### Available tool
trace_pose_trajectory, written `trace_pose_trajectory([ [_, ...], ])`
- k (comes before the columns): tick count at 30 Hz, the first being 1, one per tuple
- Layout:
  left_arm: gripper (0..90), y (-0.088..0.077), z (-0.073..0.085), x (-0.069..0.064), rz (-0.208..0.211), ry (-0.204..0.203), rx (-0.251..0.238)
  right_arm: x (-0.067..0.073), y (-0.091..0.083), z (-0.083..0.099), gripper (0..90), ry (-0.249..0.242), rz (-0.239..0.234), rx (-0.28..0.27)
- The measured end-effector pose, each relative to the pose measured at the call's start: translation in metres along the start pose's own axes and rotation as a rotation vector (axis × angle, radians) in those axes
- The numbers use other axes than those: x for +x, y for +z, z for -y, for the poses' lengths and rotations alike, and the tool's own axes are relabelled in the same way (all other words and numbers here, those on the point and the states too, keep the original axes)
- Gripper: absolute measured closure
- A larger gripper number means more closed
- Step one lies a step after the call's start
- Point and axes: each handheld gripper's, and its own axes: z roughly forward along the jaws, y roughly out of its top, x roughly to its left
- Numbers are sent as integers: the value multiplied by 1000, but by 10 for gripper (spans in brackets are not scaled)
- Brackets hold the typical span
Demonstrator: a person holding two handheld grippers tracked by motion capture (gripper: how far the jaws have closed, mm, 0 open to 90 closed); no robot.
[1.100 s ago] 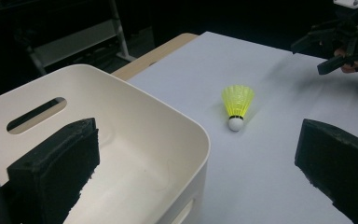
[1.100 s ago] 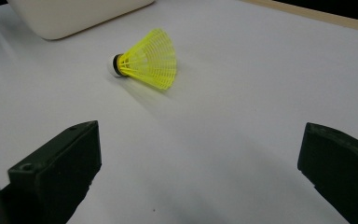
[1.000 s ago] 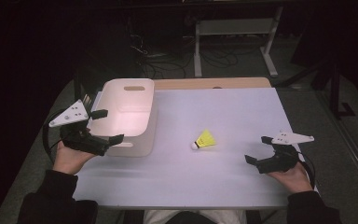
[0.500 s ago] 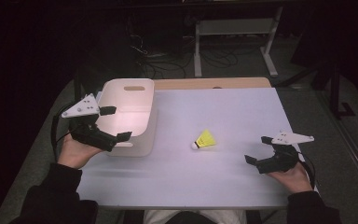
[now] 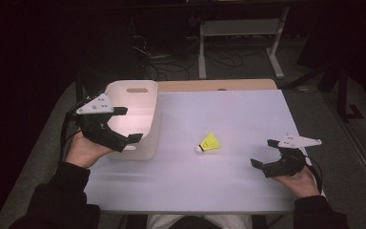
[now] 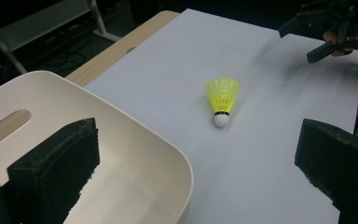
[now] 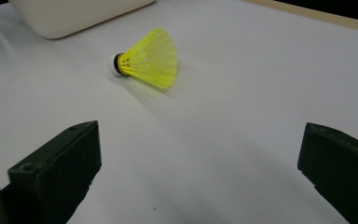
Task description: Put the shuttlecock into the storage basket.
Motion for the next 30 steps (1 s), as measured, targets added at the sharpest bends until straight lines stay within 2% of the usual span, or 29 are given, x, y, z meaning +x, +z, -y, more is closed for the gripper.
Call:
trace_pose_trajectory([
  [16, 0, 17, -15, -4, 30, 25, 34, 0, 0, 0, 0, -1, -3, 0],
  [19, 0, 22, -21, -8, 37, 46, 50, 1, 0, 0, 0, -1, -4, 1],
  [30, 0, 36, -36, -13, 75, 70, 85, 1, 0, 0, 0, -4, -9, 1],
])
